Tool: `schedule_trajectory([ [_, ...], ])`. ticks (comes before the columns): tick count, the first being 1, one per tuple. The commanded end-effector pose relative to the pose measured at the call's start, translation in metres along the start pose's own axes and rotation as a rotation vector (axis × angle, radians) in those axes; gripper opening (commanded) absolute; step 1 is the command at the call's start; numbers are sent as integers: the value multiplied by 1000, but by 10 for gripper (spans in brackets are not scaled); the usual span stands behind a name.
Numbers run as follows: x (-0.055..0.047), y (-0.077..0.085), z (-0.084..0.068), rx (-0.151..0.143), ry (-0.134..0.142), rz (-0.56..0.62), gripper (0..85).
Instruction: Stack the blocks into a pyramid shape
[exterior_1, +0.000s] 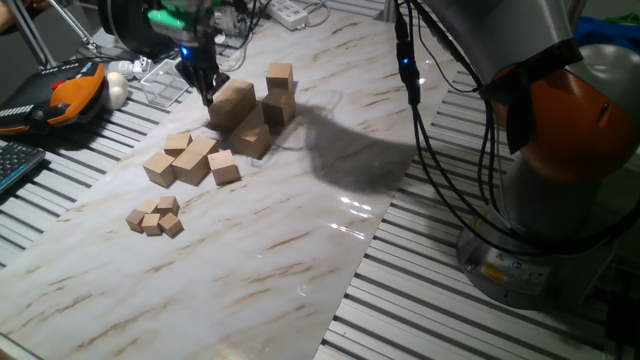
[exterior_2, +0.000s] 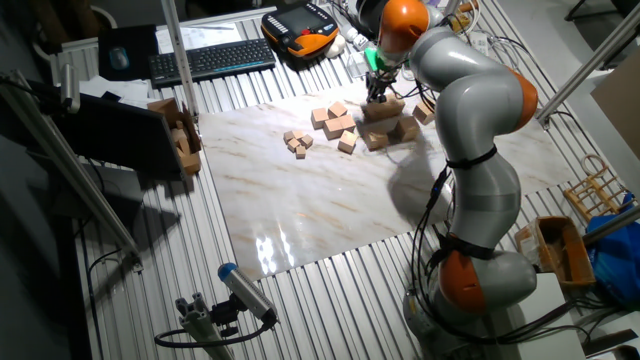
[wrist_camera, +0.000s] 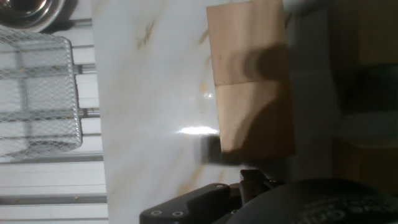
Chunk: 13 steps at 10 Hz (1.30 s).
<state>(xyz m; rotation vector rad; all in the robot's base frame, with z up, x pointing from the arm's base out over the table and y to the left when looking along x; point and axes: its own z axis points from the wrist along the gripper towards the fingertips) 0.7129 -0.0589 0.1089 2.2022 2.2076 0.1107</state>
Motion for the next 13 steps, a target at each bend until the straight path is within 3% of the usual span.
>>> schedule_trajectory([
  [1, -4, 0, -2, -1, -7, -17, 0],
  [2, -9, -1, -1, -6, -24, -49, 0],
  [3, -15, -1, 1, -13, -40, -69, 170],
  [4, -20, -1, 4, -19, -43, -85, 340],
  [5, -25, -1, 4, -30, -50, -85, 680],
  [6, -29, -1, 3, -34, -53, -92, 850],
  [13, -57, 2, 8, -37, -66, -88, 850],
])
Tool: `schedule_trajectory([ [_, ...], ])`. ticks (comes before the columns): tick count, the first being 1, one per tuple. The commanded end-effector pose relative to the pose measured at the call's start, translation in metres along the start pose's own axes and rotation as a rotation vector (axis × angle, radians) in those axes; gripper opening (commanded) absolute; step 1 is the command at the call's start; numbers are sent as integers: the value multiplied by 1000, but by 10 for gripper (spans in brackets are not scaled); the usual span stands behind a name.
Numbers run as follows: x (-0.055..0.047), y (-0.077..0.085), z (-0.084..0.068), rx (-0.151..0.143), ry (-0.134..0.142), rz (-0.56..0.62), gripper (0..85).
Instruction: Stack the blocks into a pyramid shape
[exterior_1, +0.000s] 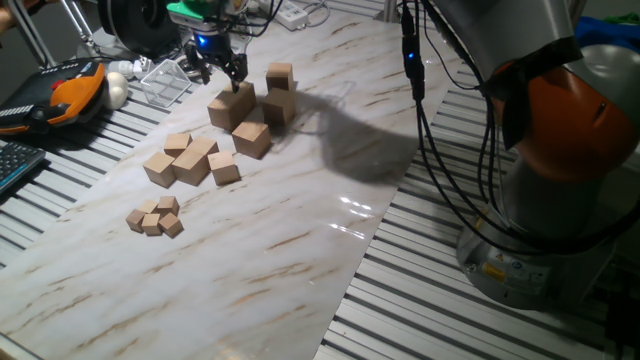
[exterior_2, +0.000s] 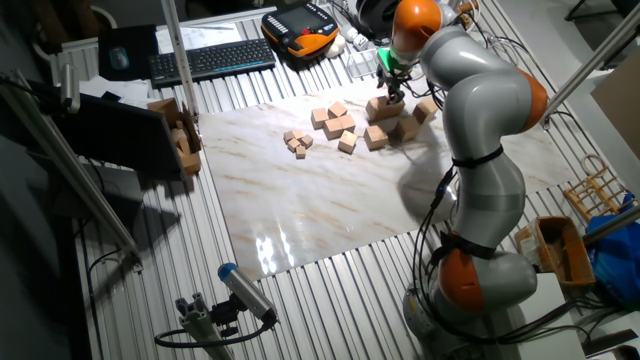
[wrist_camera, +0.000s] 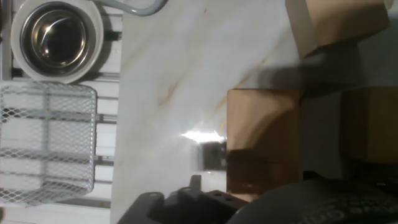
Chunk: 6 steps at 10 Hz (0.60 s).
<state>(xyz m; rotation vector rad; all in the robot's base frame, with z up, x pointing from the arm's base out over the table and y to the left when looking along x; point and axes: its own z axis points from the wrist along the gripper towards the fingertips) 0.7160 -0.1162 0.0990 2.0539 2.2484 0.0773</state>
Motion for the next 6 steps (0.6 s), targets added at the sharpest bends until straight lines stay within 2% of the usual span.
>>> schedule_trajectory([
  [1, -2, 0, 1, 4, 3, -2, 850],
  [6, -12, -4, 19, 20, 37, 7, 850],
])
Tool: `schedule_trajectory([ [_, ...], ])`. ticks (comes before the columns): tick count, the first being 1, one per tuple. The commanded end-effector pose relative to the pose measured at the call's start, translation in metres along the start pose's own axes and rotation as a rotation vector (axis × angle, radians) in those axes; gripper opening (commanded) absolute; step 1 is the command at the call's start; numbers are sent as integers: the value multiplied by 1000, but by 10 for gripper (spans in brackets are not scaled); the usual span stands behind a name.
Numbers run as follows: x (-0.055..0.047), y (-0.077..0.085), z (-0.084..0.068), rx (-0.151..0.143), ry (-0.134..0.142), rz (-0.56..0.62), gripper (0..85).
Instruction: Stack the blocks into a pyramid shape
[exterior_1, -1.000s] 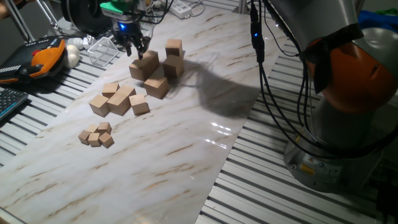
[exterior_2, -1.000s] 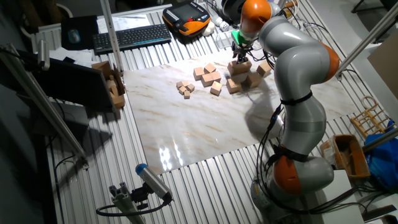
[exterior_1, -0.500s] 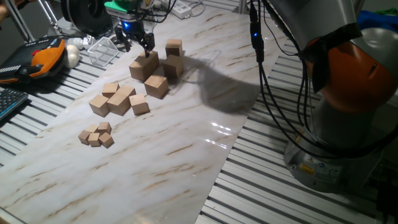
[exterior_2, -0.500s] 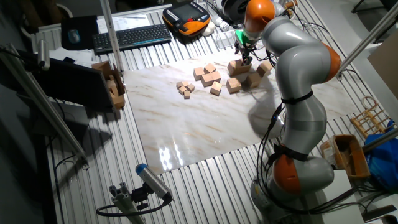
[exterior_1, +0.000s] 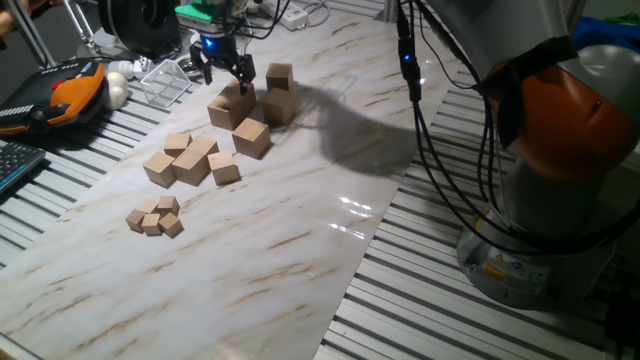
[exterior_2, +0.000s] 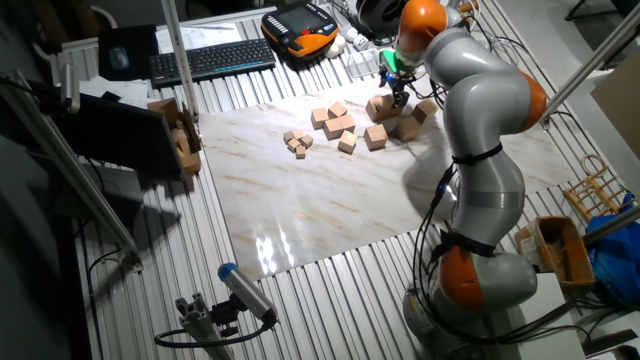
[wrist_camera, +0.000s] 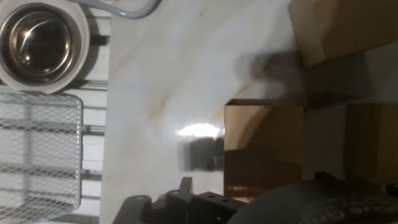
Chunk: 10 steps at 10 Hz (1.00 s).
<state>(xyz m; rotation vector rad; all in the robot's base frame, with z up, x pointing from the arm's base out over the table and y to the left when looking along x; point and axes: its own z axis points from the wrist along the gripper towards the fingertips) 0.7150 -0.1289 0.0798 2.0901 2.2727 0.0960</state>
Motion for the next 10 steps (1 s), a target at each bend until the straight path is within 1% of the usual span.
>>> schedule_trajectory([
  [1, 0, -1, 1, 8, 7, 12, 850],
  [2, 0, -2, 2, 18, 11, 27, 850],
  [3, 1, -3, 3, 23, 11, 35, 850],
  [8, 2, -4, 6, 41, 14, 38, 850],
  [10, 2, -5, 8, 47, 19, 38, 850],
])
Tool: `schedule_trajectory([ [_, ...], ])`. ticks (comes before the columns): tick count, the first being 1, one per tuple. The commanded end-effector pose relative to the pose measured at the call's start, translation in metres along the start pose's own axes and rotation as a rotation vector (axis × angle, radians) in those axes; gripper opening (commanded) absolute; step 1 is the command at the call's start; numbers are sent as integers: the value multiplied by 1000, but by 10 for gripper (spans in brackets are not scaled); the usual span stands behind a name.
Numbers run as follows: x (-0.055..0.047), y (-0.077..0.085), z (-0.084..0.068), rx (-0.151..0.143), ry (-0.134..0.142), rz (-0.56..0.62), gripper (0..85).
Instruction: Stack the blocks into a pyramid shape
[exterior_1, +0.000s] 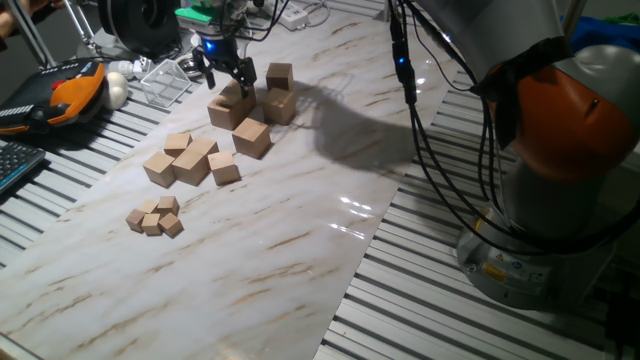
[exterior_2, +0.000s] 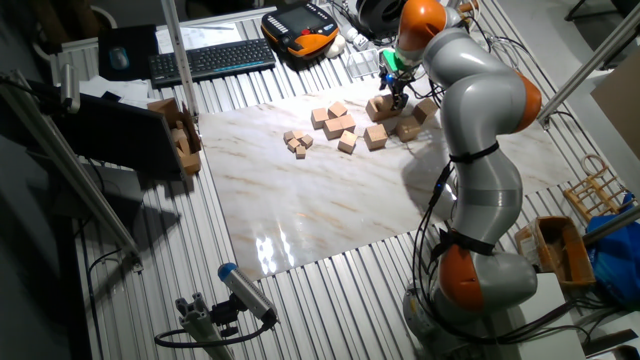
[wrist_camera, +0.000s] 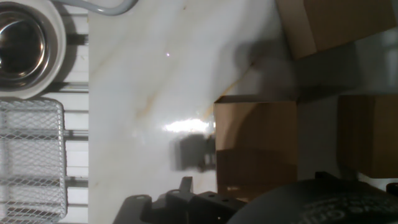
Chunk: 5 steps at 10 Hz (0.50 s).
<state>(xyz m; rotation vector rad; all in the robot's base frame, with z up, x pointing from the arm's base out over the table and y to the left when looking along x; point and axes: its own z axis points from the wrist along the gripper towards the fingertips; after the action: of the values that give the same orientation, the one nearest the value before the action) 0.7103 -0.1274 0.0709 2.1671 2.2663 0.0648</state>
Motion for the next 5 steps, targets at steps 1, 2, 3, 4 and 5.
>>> schedule_trajectory([
  [1, 0, 0, 1, 0, 0, 2, 850],
  [2, 0, -1, 1, 1, 3, 3, 850],
  [3, 0, -1, 2, 3, 3, 5, 850],
  [4, -1, -2, 3, 3, 3, 5, 850],
  [5, -1, -2, 5, 1, 3, 3, 850],
])
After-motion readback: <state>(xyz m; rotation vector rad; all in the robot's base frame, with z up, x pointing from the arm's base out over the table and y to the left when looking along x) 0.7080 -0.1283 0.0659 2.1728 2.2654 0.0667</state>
